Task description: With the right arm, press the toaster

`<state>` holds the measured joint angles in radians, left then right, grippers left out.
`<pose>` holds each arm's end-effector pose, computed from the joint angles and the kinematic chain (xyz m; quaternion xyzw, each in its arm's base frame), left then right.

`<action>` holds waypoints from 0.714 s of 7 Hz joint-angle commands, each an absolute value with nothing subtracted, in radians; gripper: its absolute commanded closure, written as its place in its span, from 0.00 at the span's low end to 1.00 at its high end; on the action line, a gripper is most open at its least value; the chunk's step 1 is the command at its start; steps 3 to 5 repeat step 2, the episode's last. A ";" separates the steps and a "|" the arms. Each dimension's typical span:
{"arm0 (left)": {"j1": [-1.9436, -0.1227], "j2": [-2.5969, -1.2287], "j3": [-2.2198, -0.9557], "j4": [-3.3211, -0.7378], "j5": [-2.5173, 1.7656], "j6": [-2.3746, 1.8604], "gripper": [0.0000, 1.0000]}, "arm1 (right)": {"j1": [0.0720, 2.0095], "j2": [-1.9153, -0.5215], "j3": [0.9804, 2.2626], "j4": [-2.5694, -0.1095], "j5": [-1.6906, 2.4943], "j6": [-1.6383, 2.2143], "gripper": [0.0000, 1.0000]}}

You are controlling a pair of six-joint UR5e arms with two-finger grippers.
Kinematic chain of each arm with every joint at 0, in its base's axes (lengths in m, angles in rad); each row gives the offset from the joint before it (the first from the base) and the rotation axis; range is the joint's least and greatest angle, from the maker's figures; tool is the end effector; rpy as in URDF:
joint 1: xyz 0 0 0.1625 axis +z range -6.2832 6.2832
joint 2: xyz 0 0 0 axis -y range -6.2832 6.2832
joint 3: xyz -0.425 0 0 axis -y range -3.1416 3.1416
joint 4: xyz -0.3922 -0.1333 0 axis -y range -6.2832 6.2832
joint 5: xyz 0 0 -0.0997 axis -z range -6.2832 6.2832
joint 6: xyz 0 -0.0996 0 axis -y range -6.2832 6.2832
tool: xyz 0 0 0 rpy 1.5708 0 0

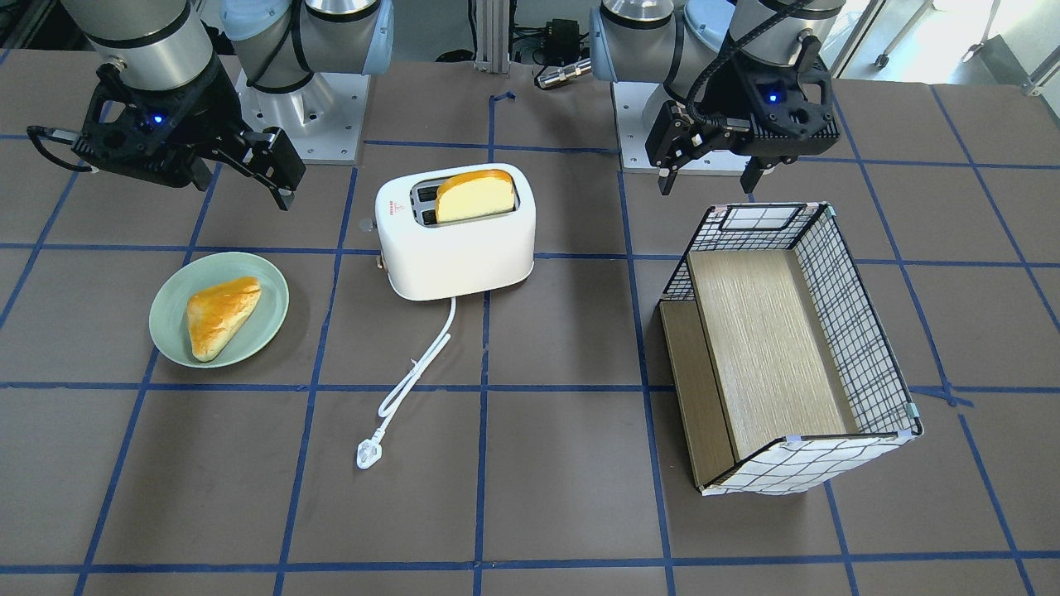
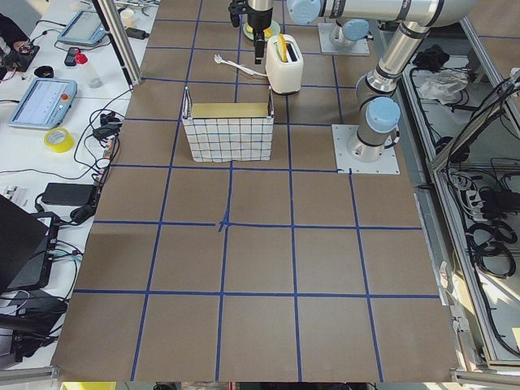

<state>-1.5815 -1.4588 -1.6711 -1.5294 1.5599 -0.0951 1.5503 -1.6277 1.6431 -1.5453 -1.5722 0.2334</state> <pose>-0.1392 -0.4481 0.4953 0.0420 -0.9987 0.0262 0.0068 0.1236 -0.4662 0.4772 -0.1266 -0.9917 -0.0203 0.0029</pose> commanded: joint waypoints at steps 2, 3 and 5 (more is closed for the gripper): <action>-1.582 -1.459 -1.671 -1.529 1.560 -0.095 0.00 | 1.551 -1.628 1.646 -1.540 -1.578 0.232 0.00; -1.582 -1.459 -1.671 -1.529 1.560 -0.095 0.00 | 1.551 -1.628 1.646 -1.540 -1.578 0.232 0.00; -1.582 -1.459 -1.671 -1.529 1.560 -0.095 0.00 | 1.551 -1.628 1.646 -1.540 -1.578 0.232 0.00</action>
